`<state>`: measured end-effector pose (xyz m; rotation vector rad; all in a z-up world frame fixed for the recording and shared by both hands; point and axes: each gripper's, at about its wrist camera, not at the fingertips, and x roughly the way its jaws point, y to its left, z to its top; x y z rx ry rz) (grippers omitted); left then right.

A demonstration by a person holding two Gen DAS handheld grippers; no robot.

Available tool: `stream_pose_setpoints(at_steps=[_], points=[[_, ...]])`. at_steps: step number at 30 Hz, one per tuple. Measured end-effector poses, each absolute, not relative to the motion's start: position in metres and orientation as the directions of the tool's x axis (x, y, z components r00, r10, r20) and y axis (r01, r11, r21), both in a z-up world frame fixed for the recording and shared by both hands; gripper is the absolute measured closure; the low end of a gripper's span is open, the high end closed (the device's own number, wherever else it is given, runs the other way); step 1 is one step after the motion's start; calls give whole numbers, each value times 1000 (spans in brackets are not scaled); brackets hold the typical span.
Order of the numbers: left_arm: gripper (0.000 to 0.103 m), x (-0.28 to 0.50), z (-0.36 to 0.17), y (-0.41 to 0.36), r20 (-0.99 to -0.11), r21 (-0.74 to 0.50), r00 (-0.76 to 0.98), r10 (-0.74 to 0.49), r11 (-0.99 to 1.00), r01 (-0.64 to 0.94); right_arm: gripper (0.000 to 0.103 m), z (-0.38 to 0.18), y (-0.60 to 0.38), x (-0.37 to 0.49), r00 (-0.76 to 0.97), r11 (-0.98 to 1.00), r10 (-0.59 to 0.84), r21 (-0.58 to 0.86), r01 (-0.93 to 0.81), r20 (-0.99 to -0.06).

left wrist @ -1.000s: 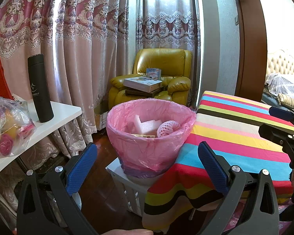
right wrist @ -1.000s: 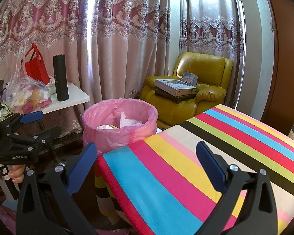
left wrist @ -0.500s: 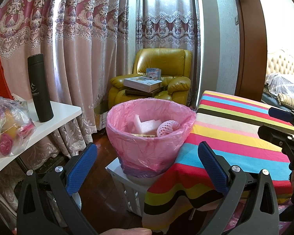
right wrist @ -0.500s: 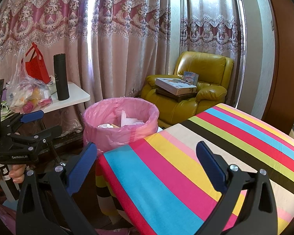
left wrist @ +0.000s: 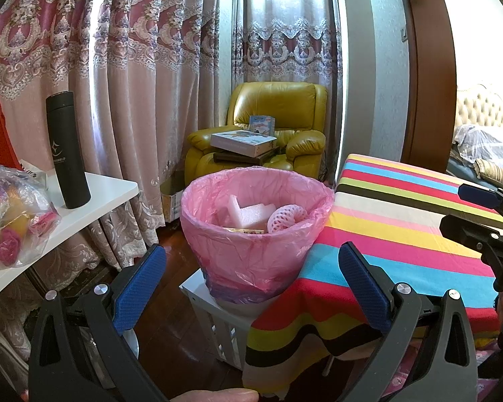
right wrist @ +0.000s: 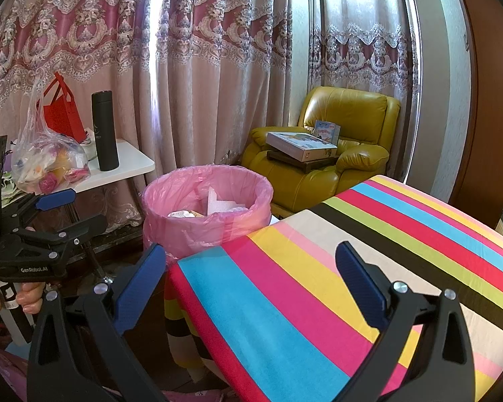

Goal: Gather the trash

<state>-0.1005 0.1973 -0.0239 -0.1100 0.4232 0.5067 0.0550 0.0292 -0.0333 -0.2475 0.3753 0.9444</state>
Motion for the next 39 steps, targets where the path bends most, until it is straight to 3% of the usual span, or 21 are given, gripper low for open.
stream_pose_setpoints(at_steps=[33, 39], points=[[7, -102, -32, 200, -401, -22, 791, 462, 858, -513, 5, -35, 30, 51, 527, 564, 737, -43, -824, -423], [7, -96, -34, 197, -433, 8, 785, 444, 872, -489, 5, -38, 27, 44, 527, 566, 737, -40, -824, -423]])
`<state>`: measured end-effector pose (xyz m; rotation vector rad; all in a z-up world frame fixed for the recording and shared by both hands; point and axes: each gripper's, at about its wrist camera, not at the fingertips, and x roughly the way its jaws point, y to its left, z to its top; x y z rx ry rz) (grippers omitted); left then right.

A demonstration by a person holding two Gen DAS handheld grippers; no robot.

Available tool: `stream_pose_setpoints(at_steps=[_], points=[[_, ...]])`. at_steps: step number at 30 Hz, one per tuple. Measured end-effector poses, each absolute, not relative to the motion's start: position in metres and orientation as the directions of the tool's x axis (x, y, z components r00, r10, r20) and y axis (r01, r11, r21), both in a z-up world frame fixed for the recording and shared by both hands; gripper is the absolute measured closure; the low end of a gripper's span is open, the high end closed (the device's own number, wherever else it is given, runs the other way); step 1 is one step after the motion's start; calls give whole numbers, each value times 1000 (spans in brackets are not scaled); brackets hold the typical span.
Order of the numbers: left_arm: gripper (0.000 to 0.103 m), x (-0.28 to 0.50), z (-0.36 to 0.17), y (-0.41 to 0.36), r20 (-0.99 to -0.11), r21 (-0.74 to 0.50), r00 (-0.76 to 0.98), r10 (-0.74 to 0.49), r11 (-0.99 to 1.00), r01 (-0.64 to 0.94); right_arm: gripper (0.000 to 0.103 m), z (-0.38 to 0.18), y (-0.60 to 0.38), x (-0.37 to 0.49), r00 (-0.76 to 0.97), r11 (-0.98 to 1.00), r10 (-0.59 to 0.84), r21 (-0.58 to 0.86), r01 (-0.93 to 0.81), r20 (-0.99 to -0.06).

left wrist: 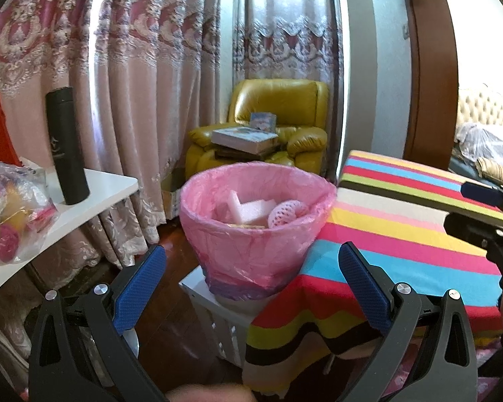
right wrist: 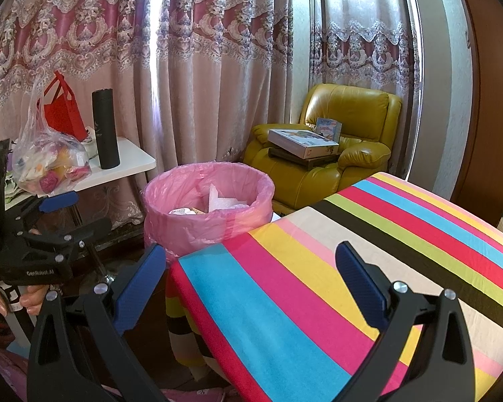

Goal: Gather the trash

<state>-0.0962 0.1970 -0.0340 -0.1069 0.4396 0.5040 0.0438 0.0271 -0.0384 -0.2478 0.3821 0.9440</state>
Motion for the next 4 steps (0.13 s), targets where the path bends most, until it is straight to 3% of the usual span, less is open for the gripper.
stream_pose_setpoints(at_steps=[4], points=[[7, -94, -33, 193, -426, 32, 777, 463, 866, -499, 5, -36, 26, 43, 530, 570, 737, -35, -821, -420]])
